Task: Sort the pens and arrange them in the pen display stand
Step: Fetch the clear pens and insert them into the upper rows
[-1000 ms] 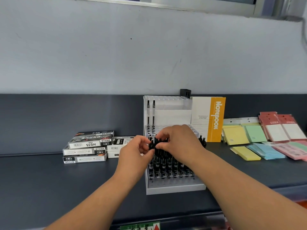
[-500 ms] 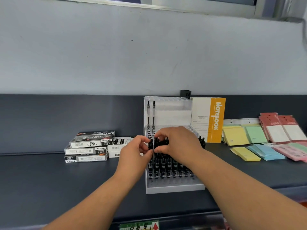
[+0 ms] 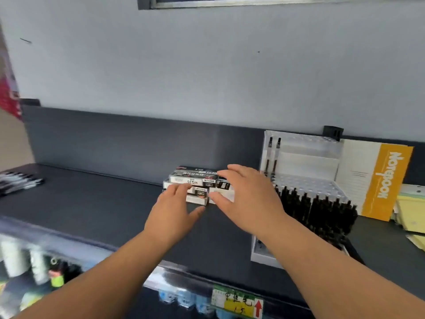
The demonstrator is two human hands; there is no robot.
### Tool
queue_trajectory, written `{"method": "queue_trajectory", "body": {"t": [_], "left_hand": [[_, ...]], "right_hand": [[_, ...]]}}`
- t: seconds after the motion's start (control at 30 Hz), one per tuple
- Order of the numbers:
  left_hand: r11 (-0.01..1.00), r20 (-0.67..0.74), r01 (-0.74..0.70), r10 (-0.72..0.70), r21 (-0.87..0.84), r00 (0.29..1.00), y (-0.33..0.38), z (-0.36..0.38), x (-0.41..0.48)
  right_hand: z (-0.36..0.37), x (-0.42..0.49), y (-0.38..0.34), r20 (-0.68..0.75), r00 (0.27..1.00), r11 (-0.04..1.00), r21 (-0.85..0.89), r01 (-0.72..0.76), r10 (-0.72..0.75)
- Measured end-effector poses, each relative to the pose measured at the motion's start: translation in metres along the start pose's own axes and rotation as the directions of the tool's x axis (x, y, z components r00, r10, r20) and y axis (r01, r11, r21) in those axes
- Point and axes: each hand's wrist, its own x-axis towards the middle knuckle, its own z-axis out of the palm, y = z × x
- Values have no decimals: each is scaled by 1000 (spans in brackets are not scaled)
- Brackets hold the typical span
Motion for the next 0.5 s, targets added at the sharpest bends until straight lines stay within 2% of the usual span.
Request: {"method": "queue_trajectory", "body": {"t": [0.1,0.23,0.5], "left_hand": [[975,-41,81,-75,205,996,-45,-24,-16],[906,-75,201,-186,373,980,-101,-60,-46],[862,-123,298,-272,409,954,-214,-131,-77]], "right_hand": [[25,4,-30,64,995,997,41,71,-73],[54,7,-81,148,978,986,93,137,-149],[107,28,-216,202,953,967,168,194,-226]]}}
